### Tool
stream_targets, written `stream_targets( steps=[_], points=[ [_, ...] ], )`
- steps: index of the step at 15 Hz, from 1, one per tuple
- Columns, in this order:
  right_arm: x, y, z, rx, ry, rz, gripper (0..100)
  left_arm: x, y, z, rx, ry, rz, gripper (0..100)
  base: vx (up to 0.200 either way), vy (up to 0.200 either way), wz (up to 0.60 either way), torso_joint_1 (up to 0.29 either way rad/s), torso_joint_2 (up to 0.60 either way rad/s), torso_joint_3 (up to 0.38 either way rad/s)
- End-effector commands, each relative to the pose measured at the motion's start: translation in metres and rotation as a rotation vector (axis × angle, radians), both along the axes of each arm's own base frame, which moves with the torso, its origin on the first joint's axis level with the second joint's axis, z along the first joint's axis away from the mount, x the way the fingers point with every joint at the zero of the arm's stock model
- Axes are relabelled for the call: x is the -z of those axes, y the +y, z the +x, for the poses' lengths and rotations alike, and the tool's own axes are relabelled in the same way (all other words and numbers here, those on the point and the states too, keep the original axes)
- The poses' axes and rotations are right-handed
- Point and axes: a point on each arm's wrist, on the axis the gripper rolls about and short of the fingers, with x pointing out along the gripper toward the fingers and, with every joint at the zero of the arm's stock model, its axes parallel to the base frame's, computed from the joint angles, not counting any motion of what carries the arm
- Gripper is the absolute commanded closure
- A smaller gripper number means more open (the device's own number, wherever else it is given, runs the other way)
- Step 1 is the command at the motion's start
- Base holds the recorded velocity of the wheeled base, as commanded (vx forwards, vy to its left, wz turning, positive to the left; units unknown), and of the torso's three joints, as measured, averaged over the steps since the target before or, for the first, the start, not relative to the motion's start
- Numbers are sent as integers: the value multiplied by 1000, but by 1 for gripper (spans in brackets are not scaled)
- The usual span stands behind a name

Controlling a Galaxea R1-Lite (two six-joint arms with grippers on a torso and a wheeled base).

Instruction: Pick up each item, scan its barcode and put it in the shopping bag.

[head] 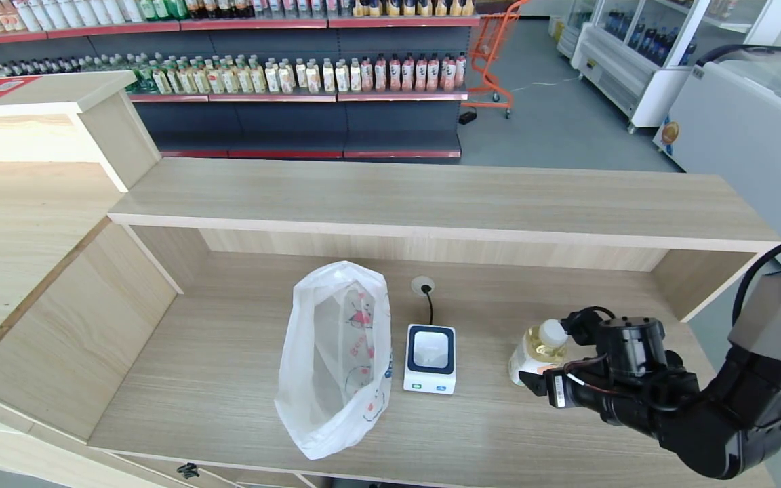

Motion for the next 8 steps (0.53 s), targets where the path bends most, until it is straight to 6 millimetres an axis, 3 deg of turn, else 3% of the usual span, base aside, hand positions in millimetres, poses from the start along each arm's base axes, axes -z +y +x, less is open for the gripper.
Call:
stream_targets(
  steps=[1,8],
  points=[
    [18,6,9,-2,11,-10,0,0,0,0,2,0,0,0,0,0,0,0,0,0],
    [35,24,37,7,-56,-13,0,0,0,0,2,0,0,0,0,0,0,0,0,0]
  ],
)
